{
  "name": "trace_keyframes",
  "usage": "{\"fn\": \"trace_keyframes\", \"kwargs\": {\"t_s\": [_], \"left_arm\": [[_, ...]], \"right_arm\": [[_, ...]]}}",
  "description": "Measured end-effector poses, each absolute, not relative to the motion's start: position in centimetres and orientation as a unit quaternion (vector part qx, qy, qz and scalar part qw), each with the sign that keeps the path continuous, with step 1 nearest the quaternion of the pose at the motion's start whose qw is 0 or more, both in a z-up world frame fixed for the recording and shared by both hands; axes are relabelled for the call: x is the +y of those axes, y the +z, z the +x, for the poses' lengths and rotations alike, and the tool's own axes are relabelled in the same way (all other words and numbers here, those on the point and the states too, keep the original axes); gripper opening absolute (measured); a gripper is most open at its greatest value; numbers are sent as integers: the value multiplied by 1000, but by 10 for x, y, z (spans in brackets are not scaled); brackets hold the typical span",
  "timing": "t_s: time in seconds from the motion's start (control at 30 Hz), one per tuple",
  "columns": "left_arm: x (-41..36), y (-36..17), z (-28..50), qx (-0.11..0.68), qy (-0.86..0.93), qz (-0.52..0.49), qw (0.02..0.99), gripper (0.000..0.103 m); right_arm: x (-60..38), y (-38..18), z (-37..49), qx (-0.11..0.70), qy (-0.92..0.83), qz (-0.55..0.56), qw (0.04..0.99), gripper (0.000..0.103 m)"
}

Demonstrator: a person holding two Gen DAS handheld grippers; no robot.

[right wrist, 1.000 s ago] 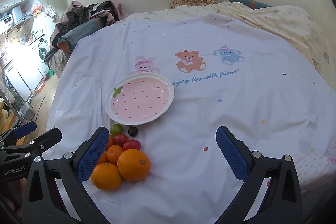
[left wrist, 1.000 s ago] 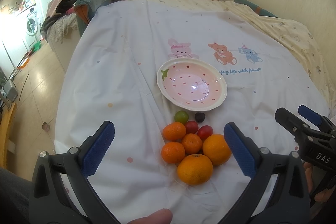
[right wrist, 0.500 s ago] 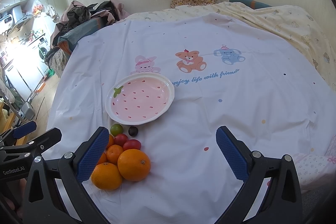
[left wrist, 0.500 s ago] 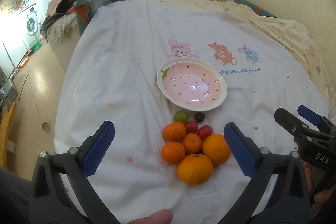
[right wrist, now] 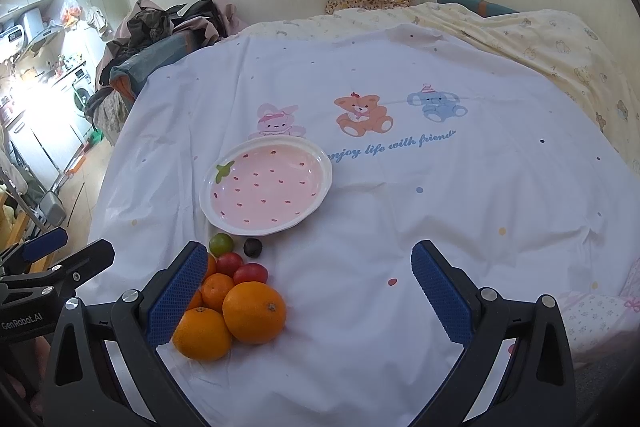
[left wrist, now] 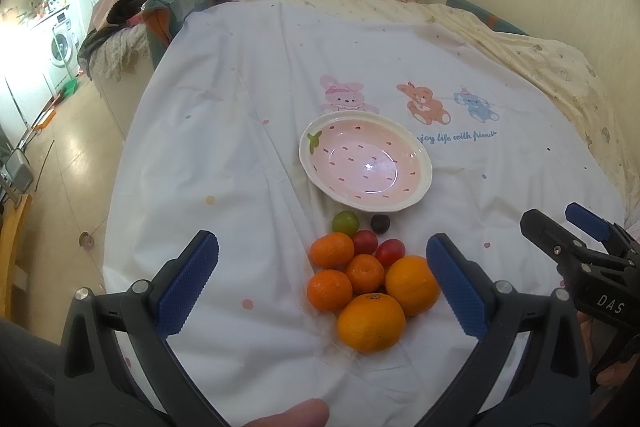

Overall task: Organize fruits
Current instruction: 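Grasp the large orange at the cluster edge with the left gripper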

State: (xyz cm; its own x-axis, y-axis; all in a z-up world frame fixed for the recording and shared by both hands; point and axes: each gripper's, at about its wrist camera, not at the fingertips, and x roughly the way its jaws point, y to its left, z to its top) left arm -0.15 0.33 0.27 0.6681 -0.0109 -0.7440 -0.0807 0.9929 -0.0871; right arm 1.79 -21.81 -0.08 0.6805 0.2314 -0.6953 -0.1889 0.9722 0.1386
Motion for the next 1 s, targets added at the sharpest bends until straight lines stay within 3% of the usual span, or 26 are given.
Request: {"fn": "trace_keyframes", "kwargs": {"t_s": [0.37, 0.8, 0.97, 1.0], "left_arm": [[-5, 0, 4, 466, 18, -8, 885, 103], [-2, -59, 15, 605, 5, -28, 796, 102], [-33, -85, 21, 636, -33, -15, 771, 92], [-40, -93, 24, 644, -41, -11, 764, 85]], "right_arm": [[-232, -9, 29, 419, 101, 57, 900, 103], [-272, -49, 48, 523, 48, 124, 842, 103], [-274, -53, 51, 532, 48, 137, 834, 103], [-274, -52, 52, 531, 49, 137, 835, 103]]}}
